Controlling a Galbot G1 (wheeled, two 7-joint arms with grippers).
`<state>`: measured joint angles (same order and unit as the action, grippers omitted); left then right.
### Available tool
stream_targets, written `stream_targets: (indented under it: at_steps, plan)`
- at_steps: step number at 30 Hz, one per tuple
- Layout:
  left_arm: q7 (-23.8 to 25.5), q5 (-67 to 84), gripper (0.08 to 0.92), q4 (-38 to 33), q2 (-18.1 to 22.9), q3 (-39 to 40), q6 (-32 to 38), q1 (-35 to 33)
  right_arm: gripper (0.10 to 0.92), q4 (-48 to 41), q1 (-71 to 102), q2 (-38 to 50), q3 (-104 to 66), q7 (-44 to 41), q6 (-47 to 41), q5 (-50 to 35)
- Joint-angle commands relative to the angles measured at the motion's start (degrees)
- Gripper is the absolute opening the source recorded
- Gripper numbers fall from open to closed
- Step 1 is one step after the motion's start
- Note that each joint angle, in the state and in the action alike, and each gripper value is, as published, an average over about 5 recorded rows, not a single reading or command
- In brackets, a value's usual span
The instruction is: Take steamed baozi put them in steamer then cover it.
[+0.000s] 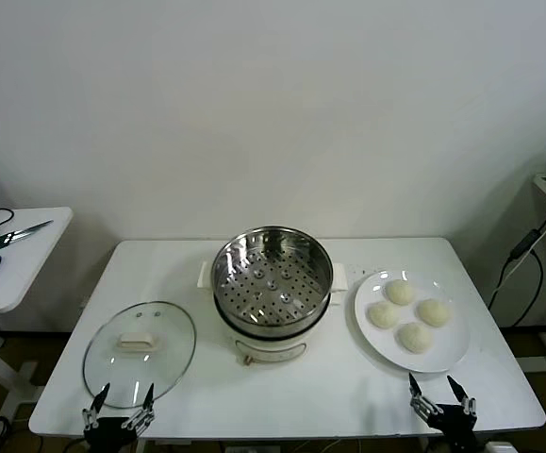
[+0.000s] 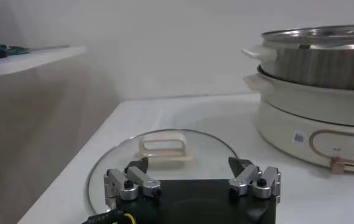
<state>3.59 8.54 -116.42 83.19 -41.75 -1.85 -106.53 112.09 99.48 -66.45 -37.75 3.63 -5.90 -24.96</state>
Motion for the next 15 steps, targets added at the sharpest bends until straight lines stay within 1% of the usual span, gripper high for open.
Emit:
stream_targets:
  at_steps: [1,3,6,8,12,15]
  plan:
    - [0.02,-0.19,0.823,-0.18,0.04,0.04,-0.06,-0.03,0.823,-0.07,-3.48,0.44,-0.86,-0.27,-2.17,2.94]
    - [0.04,-0.28,0.823,-0.3,-0.01,0.05,-0.08,0.05,0.823,-0.09,-6.83,2.55,-1.35,0.31,-5.54,4.06]
    - [0.05,-0.42,0.823,-0.39,-0.14,0.05,-0.04,0.22,0.823,-1.66,-15.42,8.16,-0.86,1.92,-10.34,4.54]
    - [0.05,-0.46,0.823,-0.38,-0.19,0.07,0.0,0.33,0.823,-4.36,-22.49,12.93,0.44,0.18,-12.23,4.11]
    - [0.05,-0.66,0.823,-0.32,-0.31,0.17,0.06,0.58,0.823,-13.24,-36.71,24.29,5.99,-8.83,-14.16,5.89]
    - [0.06,-1.47,0.823,-0.1,-0.35,0.2,0.1,0.84,0.823,-20.67,-46.93,33.5,14.2,-19.14,-13.23,9.75]
